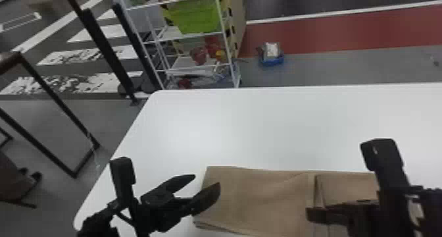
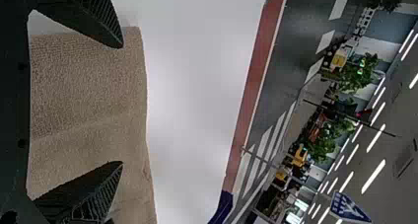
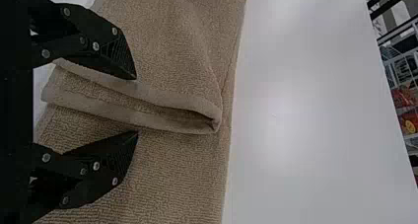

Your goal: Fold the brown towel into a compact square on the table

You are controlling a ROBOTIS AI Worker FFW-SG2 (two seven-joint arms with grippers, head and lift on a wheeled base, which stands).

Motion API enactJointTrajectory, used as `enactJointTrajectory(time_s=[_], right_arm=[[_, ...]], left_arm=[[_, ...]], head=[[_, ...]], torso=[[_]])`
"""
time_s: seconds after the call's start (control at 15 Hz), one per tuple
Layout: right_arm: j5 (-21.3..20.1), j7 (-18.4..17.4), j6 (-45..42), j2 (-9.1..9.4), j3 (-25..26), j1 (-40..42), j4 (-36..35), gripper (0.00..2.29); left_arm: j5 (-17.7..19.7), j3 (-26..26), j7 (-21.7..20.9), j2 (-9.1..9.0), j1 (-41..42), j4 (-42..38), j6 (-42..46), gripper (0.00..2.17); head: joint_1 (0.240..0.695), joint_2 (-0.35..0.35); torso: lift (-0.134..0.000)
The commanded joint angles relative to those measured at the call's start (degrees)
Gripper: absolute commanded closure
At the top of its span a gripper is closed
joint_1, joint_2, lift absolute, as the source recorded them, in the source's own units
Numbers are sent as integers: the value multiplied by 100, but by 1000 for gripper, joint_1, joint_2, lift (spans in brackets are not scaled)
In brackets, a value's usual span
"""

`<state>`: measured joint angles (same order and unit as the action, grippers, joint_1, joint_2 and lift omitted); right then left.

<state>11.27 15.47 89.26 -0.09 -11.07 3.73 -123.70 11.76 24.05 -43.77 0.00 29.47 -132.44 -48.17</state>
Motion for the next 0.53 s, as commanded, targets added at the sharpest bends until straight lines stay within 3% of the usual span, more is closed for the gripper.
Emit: enactJointTrajectory(time_s=[0.0,0.2,0.27,0.47], right_arm=[[-37,0,82,14,-115,-4,-40,593],[-64,0,82,14,-133,-4,-84,819],[-116,0,82,14,-159,-13,-84,1106],[-178,18,82,14,-185,-57,-75,1305]], left_arm=[[2,-6,0,-15,6,8,4,46],[28,3,0,-15,15,8,-14,46],[37,3,0,-15,6,8,4,46],[63,3,0,-15,6,26,4,46]], head=[[695,332],[695,342],[695,343],[695,341]], torso=[[-124],[-124],[-124],[-124]])
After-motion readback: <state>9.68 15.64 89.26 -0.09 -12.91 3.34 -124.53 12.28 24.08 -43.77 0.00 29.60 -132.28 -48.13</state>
